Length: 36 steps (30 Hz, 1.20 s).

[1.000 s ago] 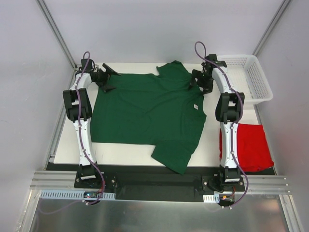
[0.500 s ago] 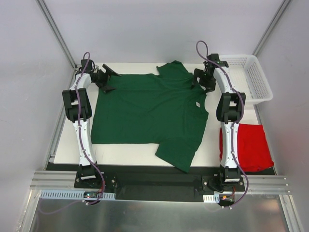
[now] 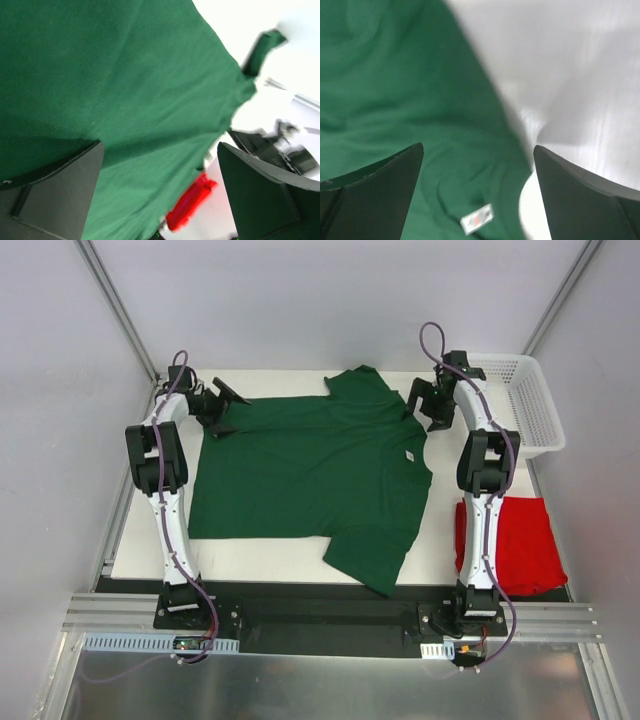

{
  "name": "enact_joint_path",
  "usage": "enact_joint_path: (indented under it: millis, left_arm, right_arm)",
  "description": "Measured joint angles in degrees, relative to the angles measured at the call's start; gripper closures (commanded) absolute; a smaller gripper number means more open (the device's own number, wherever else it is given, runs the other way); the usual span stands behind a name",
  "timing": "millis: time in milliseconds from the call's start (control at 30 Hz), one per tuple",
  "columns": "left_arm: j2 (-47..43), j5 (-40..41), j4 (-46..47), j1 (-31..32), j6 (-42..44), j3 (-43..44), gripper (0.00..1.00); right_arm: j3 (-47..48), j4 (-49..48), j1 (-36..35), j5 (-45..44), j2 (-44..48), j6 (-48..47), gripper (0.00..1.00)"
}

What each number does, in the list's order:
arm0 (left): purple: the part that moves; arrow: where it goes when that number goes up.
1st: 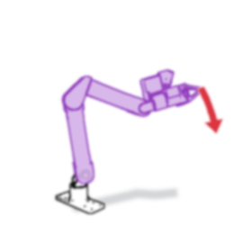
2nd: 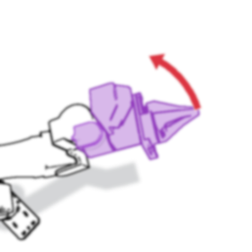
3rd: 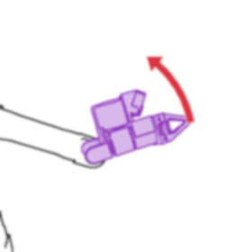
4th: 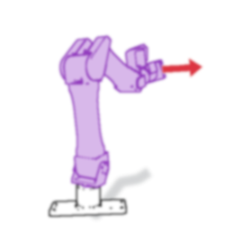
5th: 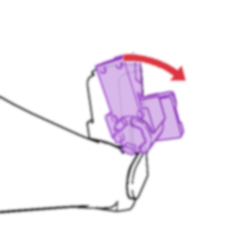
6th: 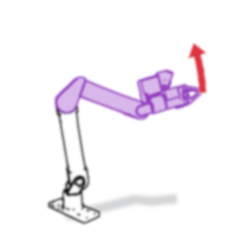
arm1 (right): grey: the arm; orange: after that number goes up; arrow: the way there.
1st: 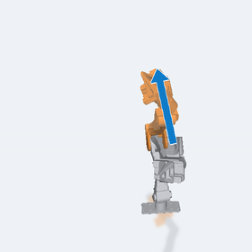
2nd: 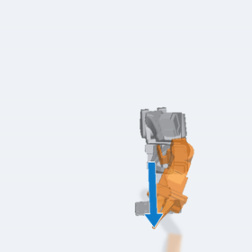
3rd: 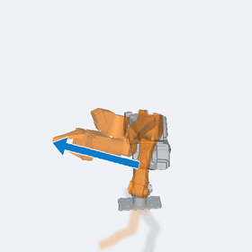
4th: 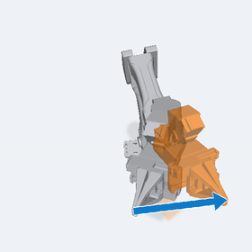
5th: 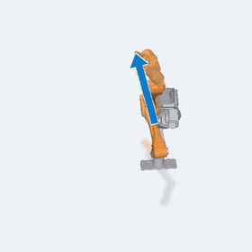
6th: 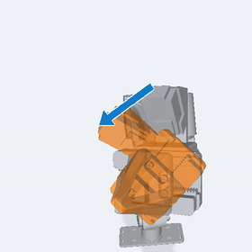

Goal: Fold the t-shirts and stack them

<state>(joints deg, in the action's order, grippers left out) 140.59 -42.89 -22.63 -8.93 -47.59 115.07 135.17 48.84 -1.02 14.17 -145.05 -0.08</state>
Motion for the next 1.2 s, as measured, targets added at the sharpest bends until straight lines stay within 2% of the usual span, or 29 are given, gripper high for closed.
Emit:
enact_joint_path:
  millis: [167, 300, 467, 600, 767, 867, 1000, 1200]
  left_arm:
    - [-10.4, 7.4, -1.9, 0.6, 4.4, -10.5, 0.01]
    - [-25.2, 12.4, -3.7, 2.0, 9.2, -17.6, 0.01]
    - [-47.4, 14.6, -2.1, 4.2, 11.8, -29.6, 0.01]
    - [-61.1, 12.1, -0.3, 4.3, 11.6, -46.3, 0.01]
    - [-67.1, 6.9, 0.2, 1.7, 11.1, -70.4, 0.01]
    - [-72.2, 3.0, -0.9, -3.2, 11.3, -79.9, 0.01]
    - [-78.7, -4.6, -0.5, -8.6, 13.0, -83.8, 0.01]
    - [-78.4, -10.6, 0.9, -9.2, 13.9, -83.1, 0.01]
  right_arm:
    - [-5.0, 2.3, -2.7, -1.7, 8.3, -0.1, 0.04]
    - [-10.9, 3.2, -7.0, -6.6, 22.4, -1.5, 0.04]
    - [-27.0, 1.9, -10.0, -8.8, 47.5, -1.3, 0.04]
    - [-45.5, 0.6, -10.7, -8.2, 63.6, 0.1, 0.04]
    - [-73.2, -0.2, -12.4, -2.7, 74.1, 2.9, 0.04]
    - [-86.3, -1.8, -12.4, 2.5, 78.9, 5.2, 0.04]
    - [-95.3, -4.1, -12.4, 7.6, 87.6, 8.0, 0.04]
    - [-104.5, -10.6, -13.0, 12.3, 99.5, 13.9, 0.04]
